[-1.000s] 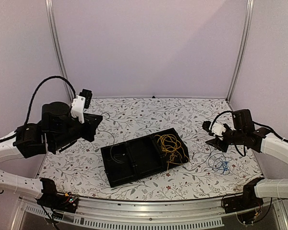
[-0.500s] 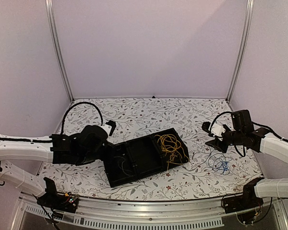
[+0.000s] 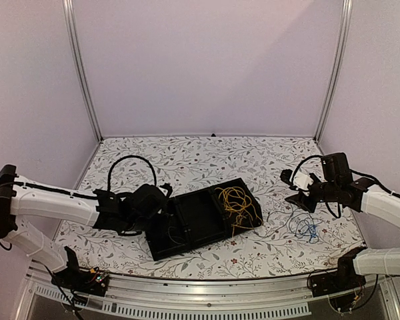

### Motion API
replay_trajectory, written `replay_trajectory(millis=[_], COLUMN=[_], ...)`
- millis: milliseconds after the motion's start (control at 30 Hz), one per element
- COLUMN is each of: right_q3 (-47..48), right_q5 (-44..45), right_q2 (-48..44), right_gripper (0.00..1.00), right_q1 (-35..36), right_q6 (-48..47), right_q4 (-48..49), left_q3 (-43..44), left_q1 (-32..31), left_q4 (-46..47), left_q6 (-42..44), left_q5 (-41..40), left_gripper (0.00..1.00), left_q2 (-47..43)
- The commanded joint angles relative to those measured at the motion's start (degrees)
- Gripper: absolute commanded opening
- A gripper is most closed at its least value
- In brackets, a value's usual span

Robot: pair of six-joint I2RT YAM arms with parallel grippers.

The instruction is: Untangle the cables

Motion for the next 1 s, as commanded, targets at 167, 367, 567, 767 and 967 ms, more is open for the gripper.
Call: replay_trajectory(millis=[167,367,567,767,967], right_q3=[-0.1,1.5,3.5,3.9,4.9], right_q5=[0.1,-3.1,-7.0,-3.2,-1.2], right_q2=[-0.8,4.2,12.3,16.2,16.6], right_gripper=[0.44,0.47,0.52,0.50,0.11], right_q1=[-0.3,-0.3,0.5,3.6,5.8], right_q6=[1.5,-3.0,-6.7,-5.7,-4.6], right_q4=[1.2,-2.9,-6.3,-3.1,-2.2], left_q3=[7.7,9.5,8.9,7.3,9.4], left_q1=[0.8,0.8,0.6,-0.4,-2.2], left_q4=[-7.9,-10.3,-8.7,-1.3,6.0], left_q6=[-1.6,-0.8,0.2,2.5,7.9], left_q5=[-1.7,-3.6,-1.4,3.9,8.0], left_gripper=[0.45,0.61,0.62,0.61,0.59], left_q2=[-2.9,-8.9,-12.6,-13.8,-8.3])
